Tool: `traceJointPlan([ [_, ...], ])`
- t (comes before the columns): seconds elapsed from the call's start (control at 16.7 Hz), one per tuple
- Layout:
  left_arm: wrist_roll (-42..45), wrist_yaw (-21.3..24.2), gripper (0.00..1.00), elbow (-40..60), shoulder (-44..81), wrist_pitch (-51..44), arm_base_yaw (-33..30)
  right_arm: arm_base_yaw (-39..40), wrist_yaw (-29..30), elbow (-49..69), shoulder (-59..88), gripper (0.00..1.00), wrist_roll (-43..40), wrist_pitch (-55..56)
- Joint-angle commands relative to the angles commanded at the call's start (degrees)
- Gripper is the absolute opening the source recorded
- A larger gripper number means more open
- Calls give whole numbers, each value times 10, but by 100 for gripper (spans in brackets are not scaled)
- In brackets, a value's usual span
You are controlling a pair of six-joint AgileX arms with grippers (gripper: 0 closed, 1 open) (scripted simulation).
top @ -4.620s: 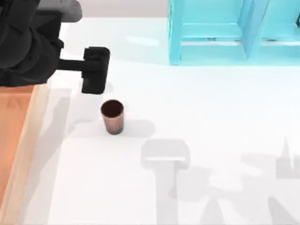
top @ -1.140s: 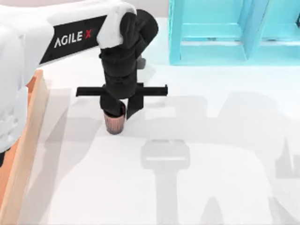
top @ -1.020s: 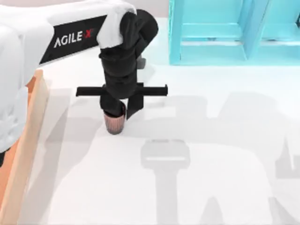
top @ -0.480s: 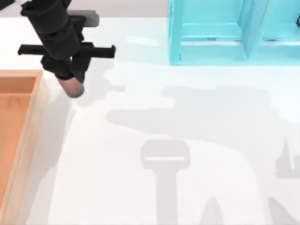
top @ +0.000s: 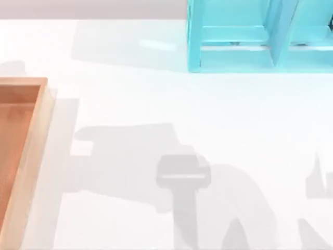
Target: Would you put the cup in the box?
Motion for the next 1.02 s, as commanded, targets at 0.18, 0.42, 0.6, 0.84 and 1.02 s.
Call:
traceJointPlan([
  [0.18,19,-6,0,-9,-13,-22,29,0,0,0,0,100,0,0],
  [0.42,19,-7,0,-7,-11,-21,27,0,0,0,0,100,0,0],
  [0.6,21,-7,0,-29,-13,2,27,0,0,0,0,100,0,0],
  [0.84,24,-6,0,-113,-15,84,32,0,0,0,0,100,0,0],
  [1.02,26,-6,0,-154,-13,123,36,0,0,0,0,100,0,0],
])
